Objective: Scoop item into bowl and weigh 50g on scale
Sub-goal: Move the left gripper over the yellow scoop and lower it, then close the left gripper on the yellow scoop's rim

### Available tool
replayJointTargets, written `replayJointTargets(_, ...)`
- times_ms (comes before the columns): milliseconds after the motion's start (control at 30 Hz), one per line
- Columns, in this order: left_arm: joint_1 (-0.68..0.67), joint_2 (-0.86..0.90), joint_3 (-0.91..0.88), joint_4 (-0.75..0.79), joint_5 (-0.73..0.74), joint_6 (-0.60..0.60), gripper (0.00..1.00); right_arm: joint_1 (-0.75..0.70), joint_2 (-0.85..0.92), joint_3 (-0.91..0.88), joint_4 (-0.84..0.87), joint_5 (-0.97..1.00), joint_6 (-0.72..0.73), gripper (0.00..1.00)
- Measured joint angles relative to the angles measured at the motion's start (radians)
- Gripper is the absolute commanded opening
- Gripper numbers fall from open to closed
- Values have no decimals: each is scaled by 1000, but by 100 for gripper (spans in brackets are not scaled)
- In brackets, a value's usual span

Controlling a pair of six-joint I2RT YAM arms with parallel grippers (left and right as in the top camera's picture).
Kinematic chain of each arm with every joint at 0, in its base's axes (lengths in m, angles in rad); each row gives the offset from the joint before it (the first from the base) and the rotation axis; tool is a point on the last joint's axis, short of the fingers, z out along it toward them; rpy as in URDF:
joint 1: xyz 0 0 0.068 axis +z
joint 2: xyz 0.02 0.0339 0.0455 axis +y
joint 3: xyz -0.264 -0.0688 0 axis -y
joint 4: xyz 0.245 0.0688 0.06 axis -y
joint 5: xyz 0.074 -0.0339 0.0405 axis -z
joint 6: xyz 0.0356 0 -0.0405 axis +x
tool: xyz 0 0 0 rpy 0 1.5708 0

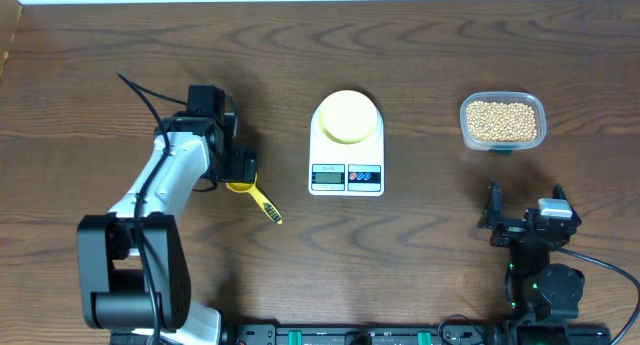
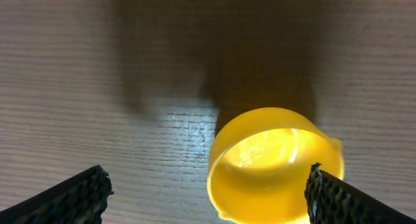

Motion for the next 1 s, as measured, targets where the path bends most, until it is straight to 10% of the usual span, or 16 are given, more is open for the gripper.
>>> replayJointTargets(1000,0,8,-37,50,-22,0,98,0,0,0,0,0,0,99)
